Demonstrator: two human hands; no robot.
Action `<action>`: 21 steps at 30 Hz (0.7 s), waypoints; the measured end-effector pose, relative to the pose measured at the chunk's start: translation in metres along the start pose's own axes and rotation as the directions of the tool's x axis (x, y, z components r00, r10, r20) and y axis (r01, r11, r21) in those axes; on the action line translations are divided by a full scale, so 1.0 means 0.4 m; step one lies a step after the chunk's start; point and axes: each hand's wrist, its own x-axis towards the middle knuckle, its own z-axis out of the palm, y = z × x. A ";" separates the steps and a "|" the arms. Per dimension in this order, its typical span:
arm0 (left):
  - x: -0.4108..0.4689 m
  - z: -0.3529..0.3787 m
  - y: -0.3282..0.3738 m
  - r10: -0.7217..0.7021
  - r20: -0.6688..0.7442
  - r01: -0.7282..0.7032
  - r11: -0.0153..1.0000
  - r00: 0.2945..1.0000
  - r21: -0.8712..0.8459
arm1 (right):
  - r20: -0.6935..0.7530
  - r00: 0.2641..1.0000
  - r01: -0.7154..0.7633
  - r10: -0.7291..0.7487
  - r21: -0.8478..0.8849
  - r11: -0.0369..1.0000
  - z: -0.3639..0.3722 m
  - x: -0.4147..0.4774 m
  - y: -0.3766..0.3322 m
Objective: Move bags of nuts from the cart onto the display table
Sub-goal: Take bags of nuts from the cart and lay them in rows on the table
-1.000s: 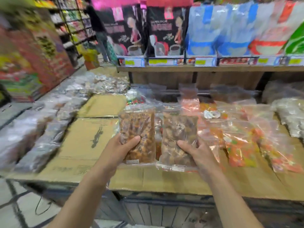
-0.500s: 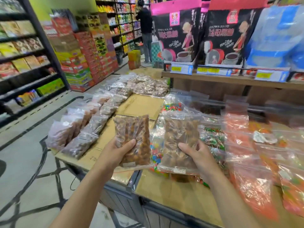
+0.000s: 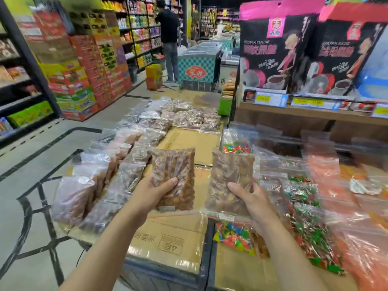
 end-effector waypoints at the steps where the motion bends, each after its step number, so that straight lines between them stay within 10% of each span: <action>1: 0.019 -0.020 -0.001 -0.007 0.006 0.007 1.000 1.000 -0.001 | -0.010 1.000 -0.002 0.002 -0.002 1.000 0.022 0.007 0.005; 21: 0.321 -0.085 0.012 -0.066 -0.020 0.067 0.995 0.998 0.074 | -0.009 0.999 -0.041 0.041 -0.060 0.997 0.138 0.312 0.013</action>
